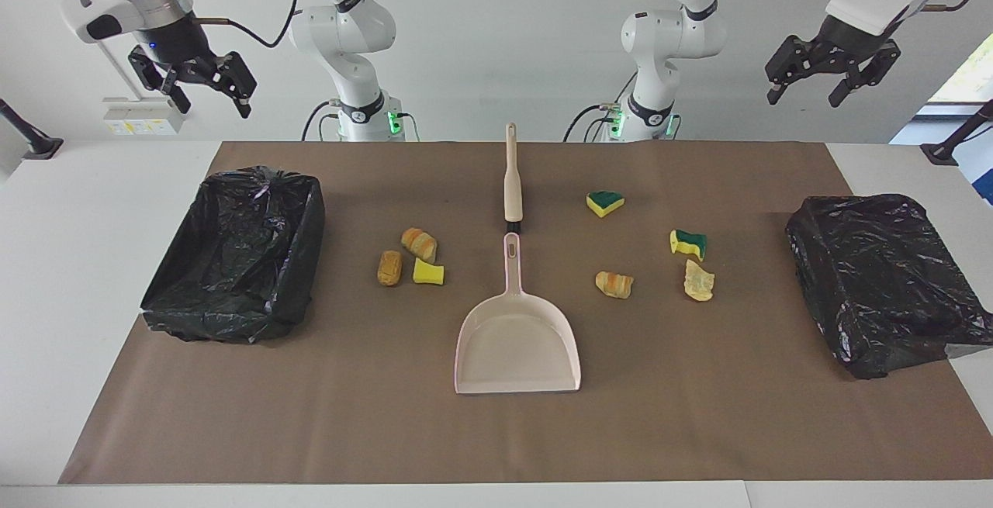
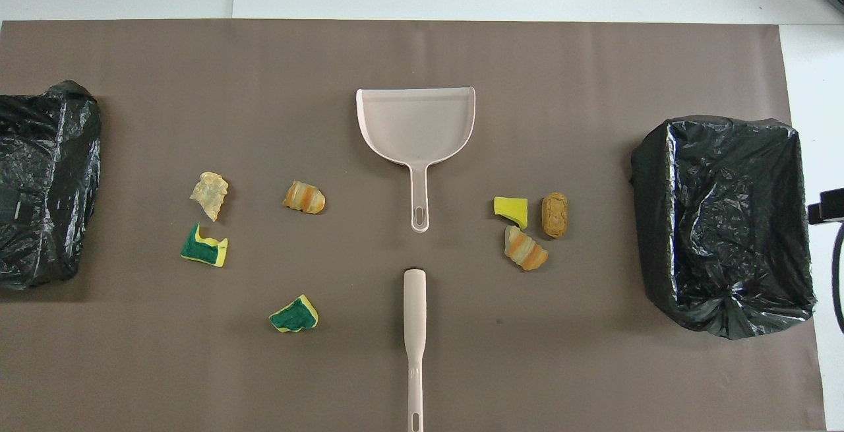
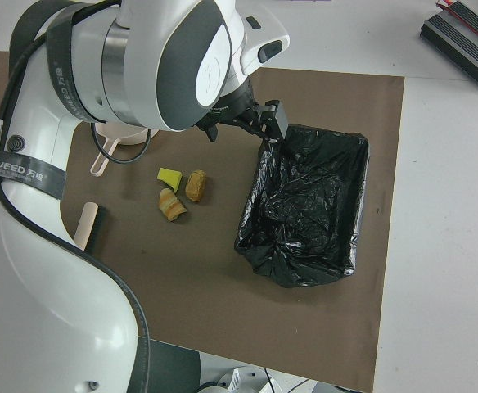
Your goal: Sweep and dump trash in bin
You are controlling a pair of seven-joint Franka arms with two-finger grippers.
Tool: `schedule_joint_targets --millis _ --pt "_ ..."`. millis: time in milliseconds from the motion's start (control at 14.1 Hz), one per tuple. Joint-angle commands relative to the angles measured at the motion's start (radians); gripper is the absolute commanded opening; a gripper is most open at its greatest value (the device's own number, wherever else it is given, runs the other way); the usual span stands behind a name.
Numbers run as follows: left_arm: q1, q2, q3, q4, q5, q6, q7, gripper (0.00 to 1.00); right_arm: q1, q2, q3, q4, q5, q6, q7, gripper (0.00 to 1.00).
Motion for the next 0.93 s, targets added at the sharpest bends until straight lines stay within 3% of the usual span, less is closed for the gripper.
schedule_joint_targets --millis 0,854 --pt "-0.026 -0.043 0.014 -0.049 -0.005 -0.008 0.000 1.00 -0.006 -0.024 0.001 -0.029 -0.005 0.013 -0.030 1.00" --pt "-0.031 -0.046 -0.003 -0.054 -0.013 -0.008 0.003 1.00 -0.006 -0.024 0.001 -0.027 0.004 0.003 -0.029 1.00"
